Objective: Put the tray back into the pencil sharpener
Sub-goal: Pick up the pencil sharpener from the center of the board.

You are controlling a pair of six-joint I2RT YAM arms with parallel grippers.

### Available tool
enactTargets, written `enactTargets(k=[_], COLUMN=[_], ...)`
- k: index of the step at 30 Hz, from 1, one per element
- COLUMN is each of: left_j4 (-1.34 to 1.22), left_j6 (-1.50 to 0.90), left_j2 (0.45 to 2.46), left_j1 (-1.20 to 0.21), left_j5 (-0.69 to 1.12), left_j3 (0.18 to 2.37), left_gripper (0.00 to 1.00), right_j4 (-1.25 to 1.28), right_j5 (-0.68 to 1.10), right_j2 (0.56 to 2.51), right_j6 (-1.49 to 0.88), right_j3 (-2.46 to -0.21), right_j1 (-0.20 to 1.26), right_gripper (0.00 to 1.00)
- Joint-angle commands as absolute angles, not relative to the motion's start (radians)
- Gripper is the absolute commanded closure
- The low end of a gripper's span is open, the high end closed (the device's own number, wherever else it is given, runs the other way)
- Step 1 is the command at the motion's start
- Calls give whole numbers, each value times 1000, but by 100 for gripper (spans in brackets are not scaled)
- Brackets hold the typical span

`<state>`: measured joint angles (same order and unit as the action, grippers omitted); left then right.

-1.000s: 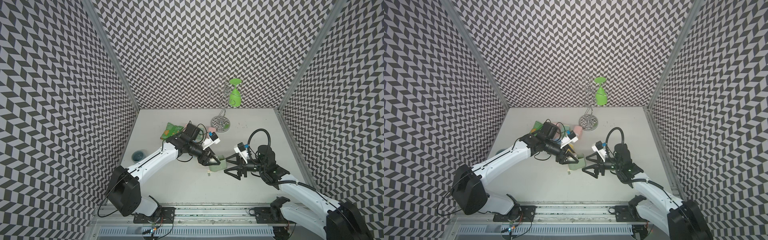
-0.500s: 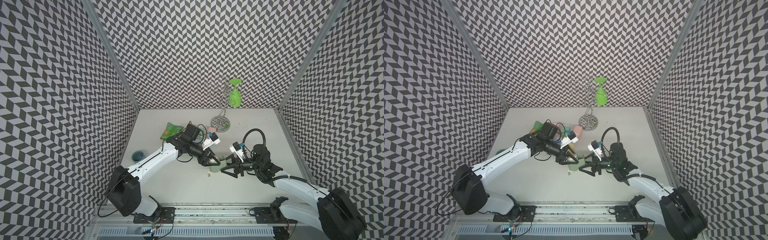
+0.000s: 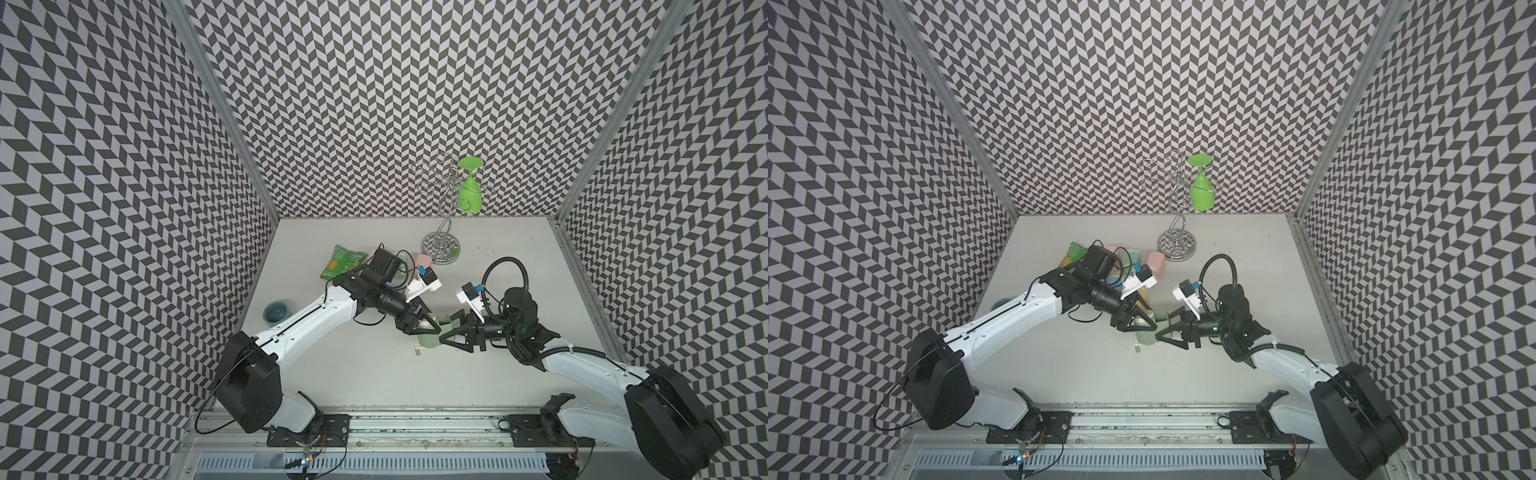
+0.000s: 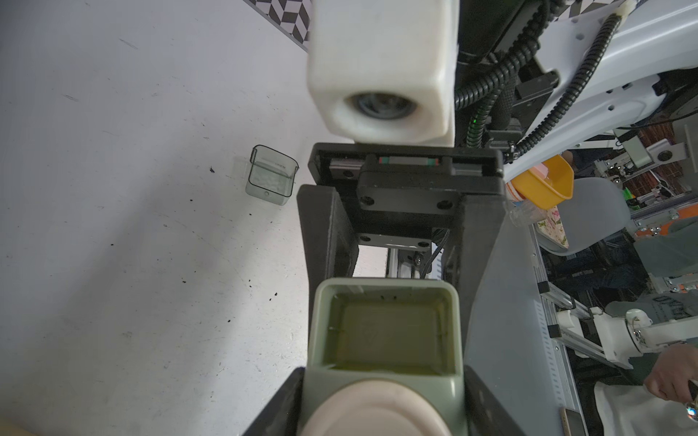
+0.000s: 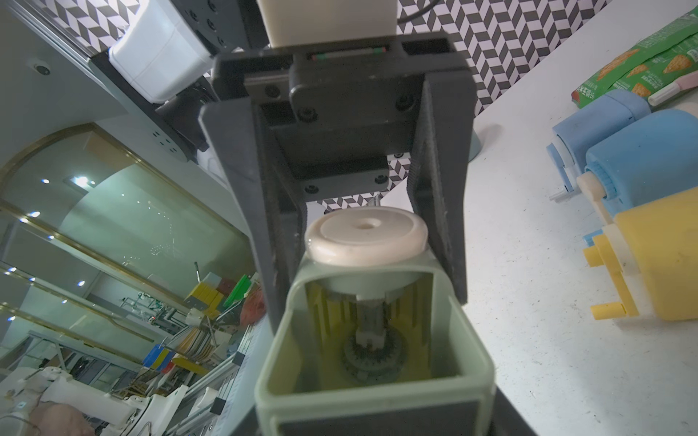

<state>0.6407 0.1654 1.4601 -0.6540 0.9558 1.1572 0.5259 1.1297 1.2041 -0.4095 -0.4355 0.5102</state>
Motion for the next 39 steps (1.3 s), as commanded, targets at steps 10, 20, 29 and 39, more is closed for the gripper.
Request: enactTargets(k=[10, 20, 29, 39], left_j4=[135, -161, -220, -282], left_j6=[-212, -444, -474, -512], left_j2=[1188, 1128, 1169, 1184], left_j1=[-586, -593, -613, -629], left_j5=[934, 1001, 1014, 970], left_j3=[874, 709, 712, 711], left_gripper=[1, 14, 24, 44], right_j4=[713, 802, 884, 928], right_j5=[1088, 1011, 951, 917], right_j2=[1138, 1106, 1124, 1156], right_j6=[-513, -589, -640, -661], right_j3=[-424, -419, -410, -410], right_j1=[521, 523, 541, 565], right_gripper=[74, 74, 75, 74])
